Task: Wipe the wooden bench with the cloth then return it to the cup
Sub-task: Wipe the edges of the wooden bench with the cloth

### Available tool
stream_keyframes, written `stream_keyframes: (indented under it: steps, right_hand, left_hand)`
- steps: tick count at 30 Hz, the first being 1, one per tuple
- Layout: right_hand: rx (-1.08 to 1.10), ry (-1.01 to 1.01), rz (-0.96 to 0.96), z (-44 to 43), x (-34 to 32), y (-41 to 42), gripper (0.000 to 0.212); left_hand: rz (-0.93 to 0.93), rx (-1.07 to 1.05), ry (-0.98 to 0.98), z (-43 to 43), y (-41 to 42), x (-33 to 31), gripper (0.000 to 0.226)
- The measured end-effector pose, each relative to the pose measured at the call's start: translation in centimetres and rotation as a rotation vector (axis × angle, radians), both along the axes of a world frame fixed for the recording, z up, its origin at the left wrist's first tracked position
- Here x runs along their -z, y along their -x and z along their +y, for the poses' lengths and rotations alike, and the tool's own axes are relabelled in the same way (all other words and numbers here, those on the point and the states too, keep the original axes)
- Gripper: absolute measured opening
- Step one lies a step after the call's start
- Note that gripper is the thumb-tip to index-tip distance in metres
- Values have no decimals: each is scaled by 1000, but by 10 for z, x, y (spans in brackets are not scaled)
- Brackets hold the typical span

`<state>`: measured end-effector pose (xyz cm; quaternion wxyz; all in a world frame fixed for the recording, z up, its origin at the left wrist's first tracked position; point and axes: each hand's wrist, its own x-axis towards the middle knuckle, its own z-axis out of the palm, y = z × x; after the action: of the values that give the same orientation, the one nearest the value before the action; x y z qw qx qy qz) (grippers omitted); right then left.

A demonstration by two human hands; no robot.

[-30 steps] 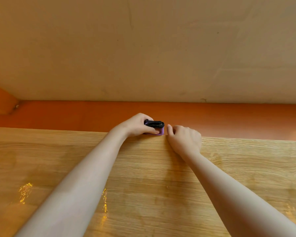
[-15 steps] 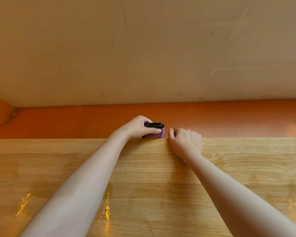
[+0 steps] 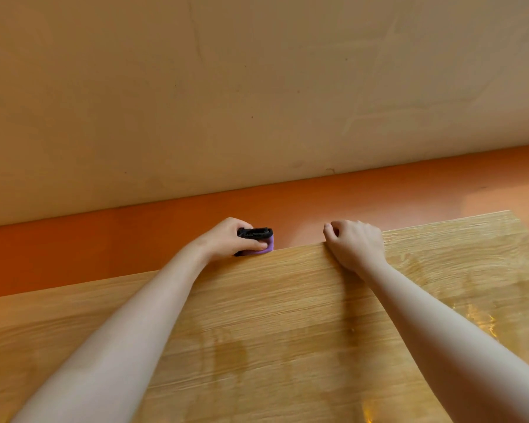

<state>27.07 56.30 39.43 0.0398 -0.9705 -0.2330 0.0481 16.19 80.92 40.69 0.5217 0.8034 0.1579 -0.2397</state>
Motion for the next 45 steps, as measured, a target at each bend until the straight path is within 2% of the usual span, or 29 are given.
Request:
stream_keyframes:
  steps: [5, 11, 18, 22, 29, 37, 42, 44, 45]
  right_hand:
    - [5, -2, -2, 2, 0, 0, 43]
    - [11, 2, -16, 1, 1, 0, 43]
    - [-5, -25, 5, 1, -1, 2, 43]
    - [-14, -37, 8, 1, -1, 2, 44]
    - [-22, -35, 19, 0, -2, 2, 44]
    - [-18, 8, 20, 2, 0, 2, 45]
    - [-1, 44, 0, 6, -4, 6, 42]
    - [-10, 13, -25, 8, -4, 10, 37]
    - [-15, -26, -48, 12, -4, 14, 31]
  left_hand:
    - [7, -70, 54, 23, 20, -3, 20]
    - [-28, -46, 65, -19, -6, -4, 41]
    - [29, -73, 44, 26, 35, -25, 9]
    - [42, -146, 21, 37, 46, -30, 9]
    - [2, -144, -13, 9, 35, -28, 14]
    - [35, -269, -202, 81, 104, -33, 16]
    - [-2, -272, -185, 86, 106, -28, 12]
    - [-30, -270, -165, 85, 107, -29, 4]
    - [-43, -259, -154, 86, 107, -29, 8]
